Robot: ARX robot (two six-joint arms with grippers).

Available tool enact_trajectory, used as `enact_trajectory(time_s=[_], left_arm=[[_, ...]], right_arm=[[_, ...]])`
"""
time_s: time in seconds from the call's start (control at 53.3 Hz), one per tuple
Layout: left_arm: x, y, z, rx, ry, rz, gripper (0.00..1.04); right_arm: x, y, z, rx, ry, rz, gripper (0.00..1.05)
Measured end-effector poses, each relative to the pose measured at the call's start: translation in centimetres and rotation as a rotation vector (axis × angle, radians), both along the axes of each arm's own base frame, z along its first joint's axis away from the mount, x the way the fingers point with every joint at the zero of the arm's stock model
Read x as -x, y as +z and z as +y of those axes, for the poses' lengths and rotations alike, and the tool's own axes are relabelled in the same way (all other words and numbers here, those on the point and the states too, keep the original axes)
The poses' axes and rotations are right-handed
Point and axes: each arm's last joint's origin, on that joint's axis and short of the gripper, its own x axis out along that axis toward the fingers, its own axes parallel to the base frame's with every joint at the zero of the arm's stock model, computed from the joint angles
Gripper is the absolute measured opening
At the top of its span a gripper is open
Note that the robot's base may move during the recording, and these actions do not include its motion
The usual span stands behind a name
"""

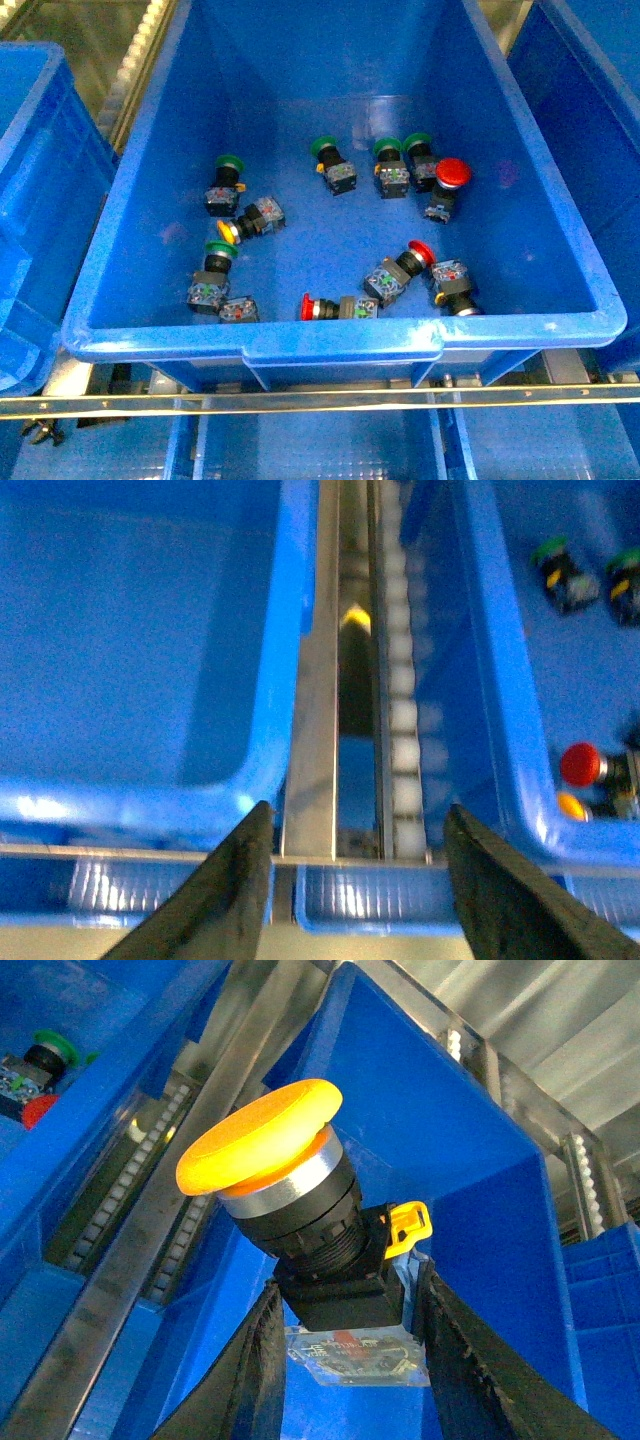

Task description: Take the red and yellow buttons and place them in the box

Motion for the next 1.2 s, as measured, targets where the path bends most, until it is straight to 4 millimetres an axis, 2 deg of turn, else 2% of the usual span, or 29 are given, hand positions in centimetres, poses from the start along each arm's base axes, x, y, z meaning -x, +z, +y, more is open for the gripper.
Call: enact_trajectory(time_s=[0.131,0.206,0.263,0.375,0.45,0.506,0.563,1.2], left_arm=[[0.3,2.2,0.1,-0.038,0.037,-0.181,0.23],[0.6,2.7,0.2,-0.048,0.047,-0.211,0.13],[1.0,3.2,0.2,-0.061,0.057,-0.233,0.02],[2.1,3.9,0.2,-0.074,0.059,-0.264,0.02],[3.5,4.4,0.3,-0.078,0.06,-0.289,0.02],[4.8,5.2,0.3,-0.078,0.066,-0.371,0.02],[5.7,4.7,0.3,-0.081,0.063,-0.342,0.02],[5.8,4.9,0.3,-0.084,0.063,-0.323,0.02]], right_arm=[[0.5,-0.1,-0.1,-0.011,-0.032,0.001,0.31],[0.7,-0.2,0.0,-0.022,-0.047,0.006,0.31],[0.8,-0.1,0.1,-0.029,-0.054,0.006,0.31],[0.9,0.0,0.4,-0.046,-0.052,0.005,0.31],[1.0,0.1,0.5,-0.058,-0.059,0.002,0.31],[1.1,0.1,0.5,-0.072,-0.07,0.004,0.31],[1.1,0.1,0.5,-0.08,-0.071,0.005,0.31],[1.0,0.1,-0.6,-0.13,-0.102,0.013,0.31]])
